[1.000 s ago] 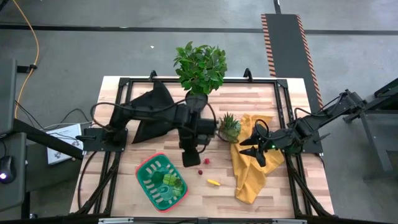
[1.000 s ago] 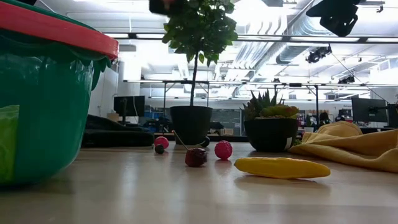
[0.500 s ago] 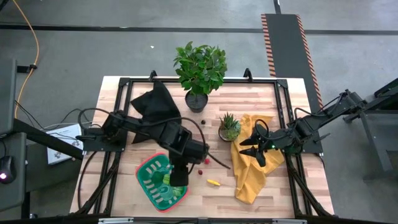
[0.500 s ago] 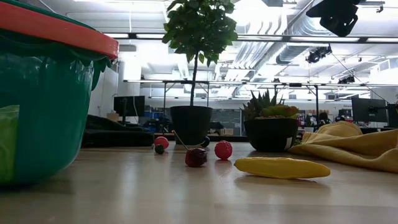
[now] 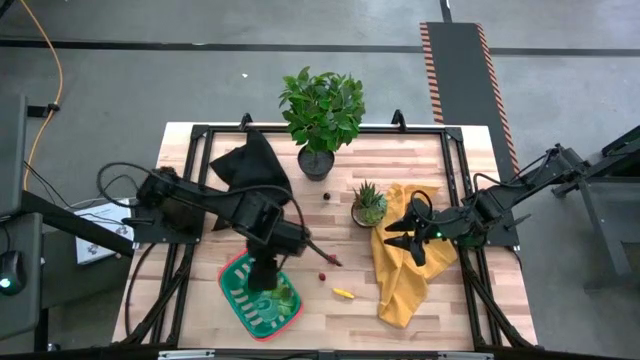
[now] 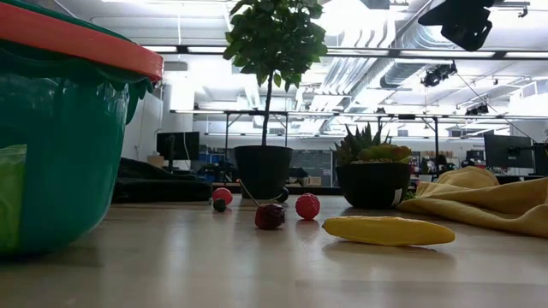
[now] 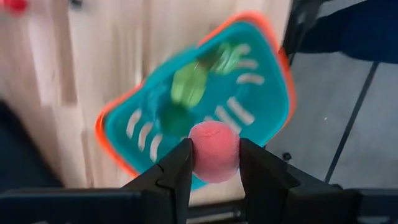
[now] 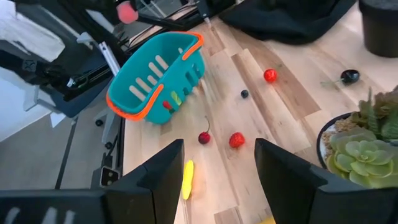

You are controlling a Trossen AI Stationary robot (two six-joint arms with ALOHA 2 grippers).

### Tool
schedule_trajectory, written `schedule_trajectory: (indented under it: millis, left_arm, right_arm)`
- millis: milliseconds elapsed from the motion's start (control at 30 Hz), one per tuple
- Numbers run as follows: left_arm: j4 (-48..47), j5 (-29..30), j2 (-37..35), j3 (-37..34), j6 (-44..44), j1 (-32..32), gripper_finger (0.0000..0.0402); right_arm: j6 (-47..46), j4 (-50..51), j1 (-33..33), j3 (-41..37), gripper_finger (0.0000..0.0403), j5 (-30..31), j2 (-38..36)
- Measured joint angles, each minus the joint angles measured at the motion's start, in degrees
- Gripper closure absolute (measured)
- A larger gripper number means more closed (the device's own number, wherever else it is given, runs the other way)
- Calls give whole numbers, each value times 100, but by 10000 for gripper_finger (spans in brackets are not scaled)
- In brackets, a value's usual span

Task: Pick and placing Produce into tupperware
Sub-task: Put the pink peach into the blue basket

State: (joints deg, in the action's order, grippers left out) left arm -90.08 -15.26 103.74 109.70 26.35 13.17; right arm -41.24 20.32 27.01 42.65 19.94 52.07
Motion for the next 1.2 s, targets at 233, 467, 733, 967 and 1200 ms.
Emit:
schedule_trajectory:
  millis: [233, 467, 733, 967, 1200]
  left_arm:
    - [88, 305, -827, -1539, 468, 219, 289]
    - [1115, 593, -1377, -2769, 1030, 764, 289]
    - [2207, 1042, -1497, -3732, 1478, 1192, 289]
    - [3018, 1182, -1497, -4495, 1767, 1486, 289]
    - [3676, 1316, -1502, -4826, 1801, 1499, 289]
  right_arm:
    - [-369, -68, -296, 0, 215, 93, 0]
    - [-788, -175, -577, -1, 215, 110, 0]
    - [-1279, -181, -720, 0, 215, 122, 0]
    - [-1547, -310, -724, 0, 215, 361, 9]
    - [-1582, -546, -724, 0, 215, 523, 125]
